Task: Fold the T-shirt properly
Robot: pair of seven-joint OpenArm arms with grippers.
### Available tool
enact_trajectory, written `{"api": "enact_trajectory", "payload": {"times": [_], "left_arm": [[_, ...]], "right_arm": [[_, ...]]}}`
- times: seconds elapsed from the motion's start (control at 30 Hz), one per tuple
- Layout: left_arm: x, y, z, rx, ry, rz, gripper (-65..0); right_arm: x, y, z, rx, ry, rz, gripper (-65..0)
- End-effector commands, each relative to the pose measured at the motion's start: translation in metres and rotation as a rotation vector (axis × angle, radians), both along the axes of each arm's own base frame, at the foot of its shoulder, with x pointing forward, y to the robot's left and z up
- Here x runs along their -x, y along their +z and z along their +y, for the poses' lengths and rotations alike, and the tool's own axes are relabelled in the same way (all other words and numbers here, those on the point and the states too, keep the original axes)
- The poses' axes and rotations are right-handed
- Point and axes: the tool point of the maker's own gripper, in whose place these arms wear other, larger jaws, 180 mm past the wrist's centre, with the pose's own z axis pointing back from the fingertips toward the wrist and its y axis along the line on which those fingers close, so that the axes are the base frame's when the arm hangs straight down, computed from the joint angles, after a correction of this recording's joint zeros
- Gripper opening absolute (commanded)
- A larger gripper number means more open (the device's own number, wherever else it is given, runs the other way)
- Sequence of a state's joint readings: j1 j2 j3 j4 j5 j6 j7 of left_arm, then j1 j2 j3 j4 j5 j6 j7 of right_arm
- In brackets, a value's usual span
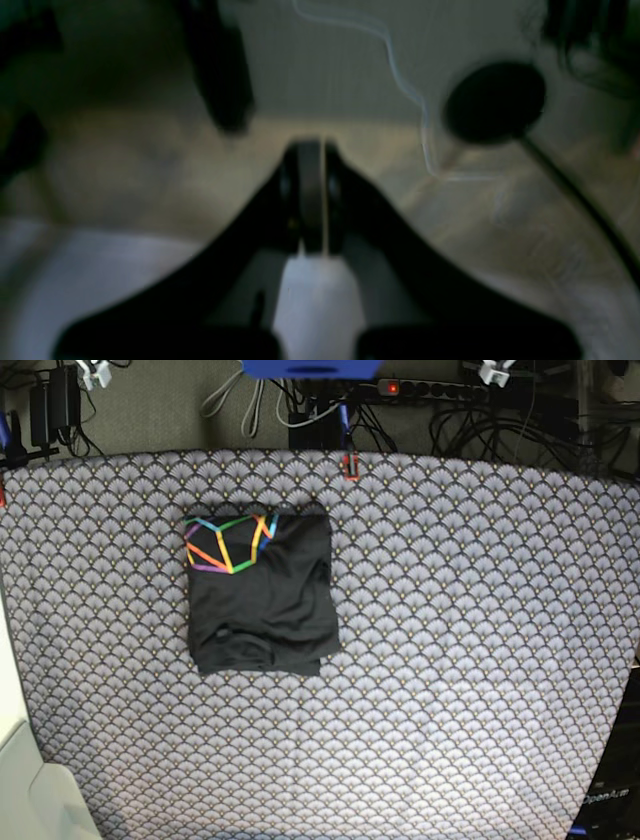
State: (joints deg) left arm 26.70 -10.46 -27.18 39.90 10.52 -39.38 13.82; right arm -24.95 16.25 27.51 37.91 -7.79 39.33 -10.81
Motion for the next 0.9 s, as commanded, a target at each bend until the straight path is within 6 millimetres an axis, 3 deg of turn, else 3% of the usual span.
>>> {"api": "enact_trajectory", "payload": {"times": [0.0, 0.13, 0.27, 0.37, 0.53, 0.63, 0.77, 0.87], "left_arm": [[0.004, -0.003, -0.003, 0.019, -0.001, 0.005, -64.7], [0.004, -0.031, -0.001, -0.088, 0.052, 0.035, -64.7], [-0.018, -0.047, -0.007, -0.136, 0.114, 0.037, -64.7], [-0.034, -0.052, -0.021, -0.149, 0.133, 0.009, -64.7], [-0.066, -0.056, -0.015, -0.249, 0.148, -0.065, -64.7], [-0.069, -0.056, -0.006, -0.307, 0.157, -0.071, -64.7], [-0.08, -0.057, -0.013, -0.357, 0.158, -0.087, -64.7], [-0.086, -0.058, -0.017, -0.362, 0.164, -0.094, -64.7]], "right_arm": [[0.008, -0.002, 0.001, -0.021, -0.002, 0.014, -65.0], [0.006, -0.018, 0.038, -0.112, 0.025, 0.011, -65.0], [0.001, -0.038, 0.07, -0.107, 0.044, 0.022, -65.0], [-0.01, -0.05, 0.07, -0.005, 0.041, 0.022, -65.0], [-0.029, -0.058, 0.045, 0.316, 0.056, -0.03, -65.0], [-0.038, -0.051, 0.032, 0.475, 0.062, -0.093, -65.0], [-0.031, -0.055, 0.052, 0.463, 0.059, -0.1, -65.0], [-0.036, -0.056, 0.055, 0.458, 0.057, -0.12, -65.0]]}}
